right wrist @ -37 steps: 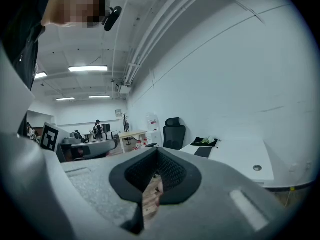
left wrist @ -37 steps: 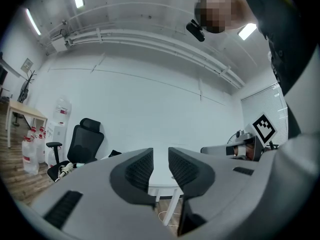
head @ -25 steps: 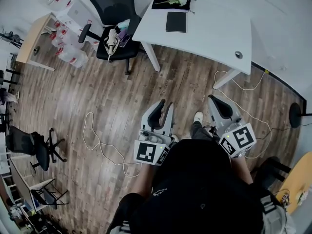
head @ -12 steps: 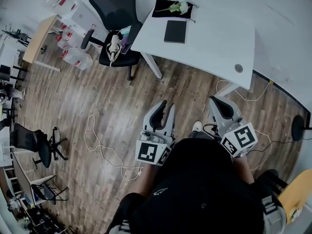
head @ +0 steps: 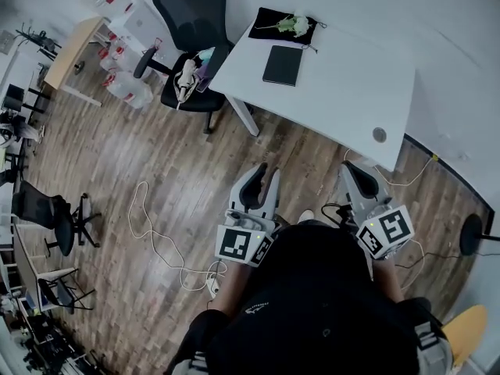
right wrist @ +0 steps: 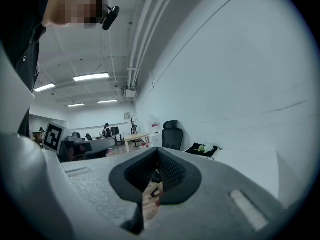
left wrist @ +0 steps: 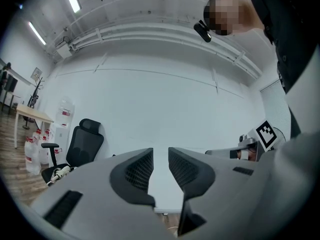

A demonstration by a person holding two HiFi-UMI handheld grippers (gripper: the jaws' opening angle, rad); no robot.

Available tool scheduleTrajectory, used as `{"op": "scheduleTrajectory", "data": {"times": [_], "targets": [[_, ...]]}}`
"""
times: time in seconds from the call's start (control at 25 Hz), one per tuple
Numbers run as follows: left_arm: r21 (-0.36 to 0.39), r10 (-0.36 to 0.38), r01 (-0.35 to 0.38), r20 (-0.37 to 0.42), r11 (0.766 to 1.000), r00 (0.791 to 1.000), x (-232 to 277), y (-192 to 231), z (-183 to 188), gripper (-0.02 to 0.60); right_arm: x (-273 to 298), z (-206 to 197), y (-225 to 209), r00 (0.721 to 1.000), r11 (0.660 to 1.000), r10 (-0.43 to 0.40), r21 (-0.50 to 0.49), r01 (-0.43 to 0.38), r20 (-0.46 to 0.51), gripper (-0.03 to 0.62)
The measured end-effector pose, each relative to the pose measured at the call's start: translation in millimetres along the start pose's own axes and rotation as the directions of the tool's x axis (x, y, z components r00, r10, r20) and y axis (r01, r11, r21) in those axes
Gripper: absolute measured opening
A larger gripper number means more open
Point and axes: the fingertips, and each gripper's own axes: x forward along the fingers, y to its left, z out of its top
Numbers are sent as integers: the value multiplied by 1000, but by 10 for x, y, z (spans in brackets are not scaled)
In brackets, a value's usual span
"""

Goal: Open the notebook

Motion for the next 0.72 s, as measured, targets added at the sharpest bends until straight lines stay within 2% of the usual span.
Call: {"op": "scheduleTrajectory", "data": {"times": [0.36, 0.72], "targets": [[-8, 54, -54, -6, 999, 999, 243, 168, 12, 94, 154, 61, -202, 1000, 1000, 26, 10, -26, -12, 5], [-1, -8, 8, -18, 1000, 1000, 733, 449, -172, 94, 410, -18, -552, 998, 998, -62, 3, 62, -6, 5]]}}
